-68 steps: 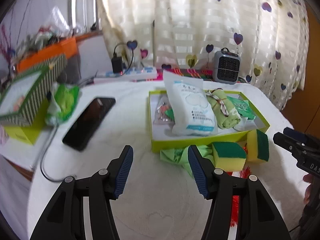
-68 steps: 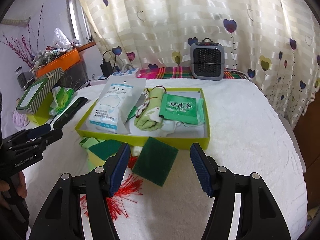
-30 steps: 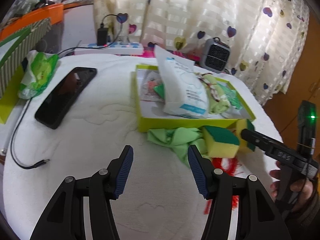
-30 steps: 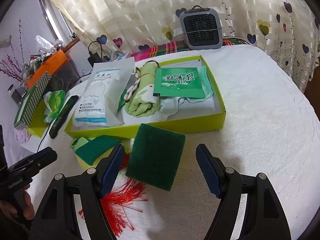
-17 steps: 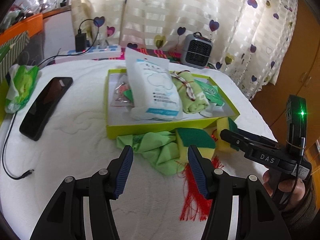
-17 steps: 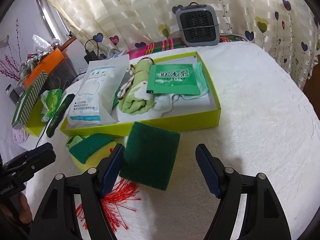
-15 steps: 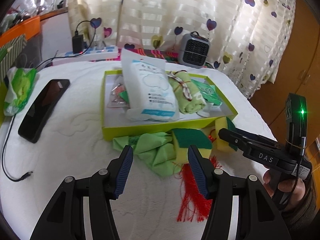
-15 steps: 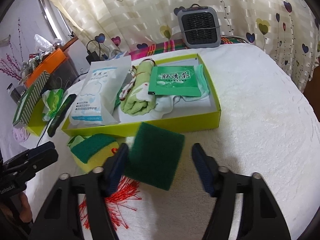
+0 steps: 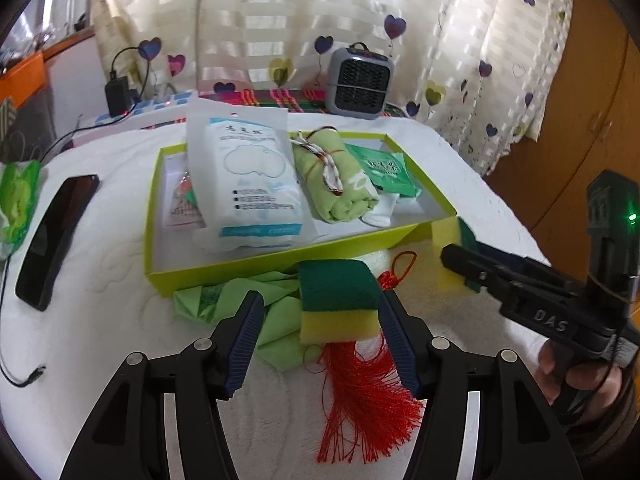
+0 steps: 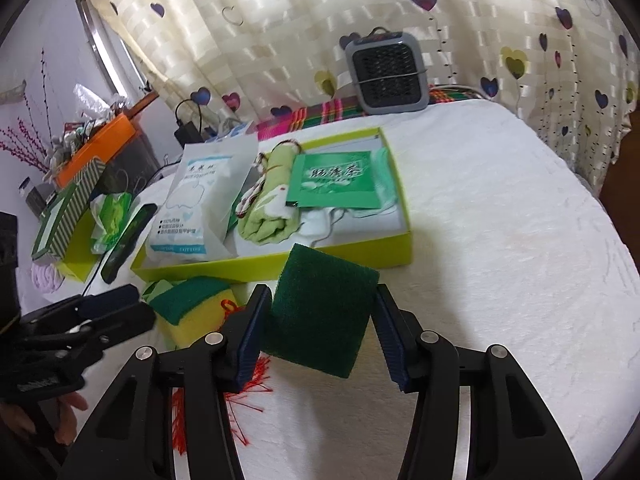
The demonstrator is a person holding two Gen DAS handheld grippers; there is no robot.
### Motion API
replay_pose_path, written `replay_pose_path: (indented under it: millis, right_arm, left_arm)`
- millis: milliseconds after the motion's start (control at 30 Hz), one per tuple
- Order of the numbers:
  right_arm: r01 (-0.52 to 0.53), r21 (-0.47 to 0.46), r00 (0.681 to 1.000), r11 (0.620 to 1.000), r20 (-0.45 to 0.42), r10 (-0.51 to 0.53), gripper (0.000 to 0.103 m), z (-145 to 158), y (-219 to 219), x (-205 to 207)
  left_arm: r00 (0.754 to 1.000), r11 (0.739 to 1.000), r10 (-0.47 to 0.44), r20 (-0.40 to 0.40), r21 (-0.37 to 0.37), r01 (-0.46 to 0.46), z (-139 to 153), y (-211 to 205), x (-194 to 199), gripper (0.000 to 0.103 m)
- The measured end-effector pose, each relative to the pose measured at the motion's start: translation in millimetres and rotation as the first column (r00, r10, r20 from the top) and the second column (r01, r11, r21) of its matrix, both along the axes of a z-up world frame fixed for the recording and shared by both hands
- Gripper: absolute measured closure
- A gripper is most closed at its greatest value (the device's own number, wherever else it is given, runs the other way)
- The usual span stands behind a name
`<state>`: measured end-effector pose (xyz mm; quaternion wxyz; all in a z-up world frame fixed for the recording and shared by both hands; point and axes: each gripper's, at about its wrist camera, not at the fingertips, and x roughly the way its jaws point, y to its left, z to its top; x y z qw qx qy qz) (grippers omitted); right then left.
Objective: Organize soft objects
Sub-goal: 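Grasp the dark green scouring pad with the right gripper while the left grasps the yellow-green sponge, then lift the scouring pad and yellow-green sponge above the table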
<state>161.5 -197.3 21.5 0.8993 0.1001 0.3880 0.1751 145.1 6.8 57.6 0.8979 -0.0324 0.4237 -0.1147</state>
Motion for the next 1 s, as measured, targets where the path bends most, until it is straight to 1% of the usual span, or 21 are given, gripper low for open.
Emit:
replay_pose_path:
  millis: [233, 300, 400, 467, 567, 667, 900, 967, 1000]
  right_arm:
    - [0.017, 0.015, 1.000, 1.000, 0.017, -0.018, 0.051, 3, -12, -7]
    - [0.023, 0.016, 1.000, 1.000, 0.018, -0.023, 0.051, 3, -14, -8]
    - [0.028, 0.024, 1.000, 0.999, 0.011, -0.028, 0.051, 1, -17, -8]
    - [0.029, 0.025, 1.000, 0.999, 0.010, -0.029, 0.051, 1, -18, -8]
    - [0.026, 0.023, 1.000, 0.999, 0.010, -0.027, 0.051, 0, -18, -8]
    - [0.024, 0.025, 1.000, 0.999, 0.009, -0.024, 0.051, -1, -19, -9]
    - [0.021, 0.026, 1.000, 0.999, 0.005, -0.022, 0.051, -2, -19, -9]
    - [0.019, 0.024, 1.000, 1.000, 0.003, -0.019, 0.051, -2, -18, -9]
    - [0.019, 0.022, 1.000, 1.000, 0.003, -0.019, 0.051, -2, -17, -9]
  left_arm:
    - [1.000, 1.000, -0.002, -0.020, 0.027, 0.003, -4, -11, 5, 0.044]
    - [1.000, 0.998, -0.003, -0.015, 0.056, 0.004, -4, -15, 6, 0.044]
    - [1.000, 0.998, -0.007, -0.030, 0.066, 0.009, -8, -19, 10, 0.044]
    - [1.000, 0.995, -0.002, -0.024, 0.095, 0.004, -9, -21, 11, 0.044]
    - [0.999, 0.996, -0.001, -0.039, 0.084, 0.004, -12, -21, 15, 0.044]
    - [0.999, 0.994, 0.016, -0.033, 0.110, -0.012, -13, -21, 17, 0.044]
    - [0.999, 0.995, 0.019, -0.033, 0.096, -0.016, -13, -19, 18, 0.044]
    - [0.999, 0.995, 0.020, -0.040, 0.096, -0.016, -15, -19, 18, 0.045]
    - [0.999, 0.995, 0.019, -0.044, 0.095, -0.014, -16, -20, 17, 0.047]
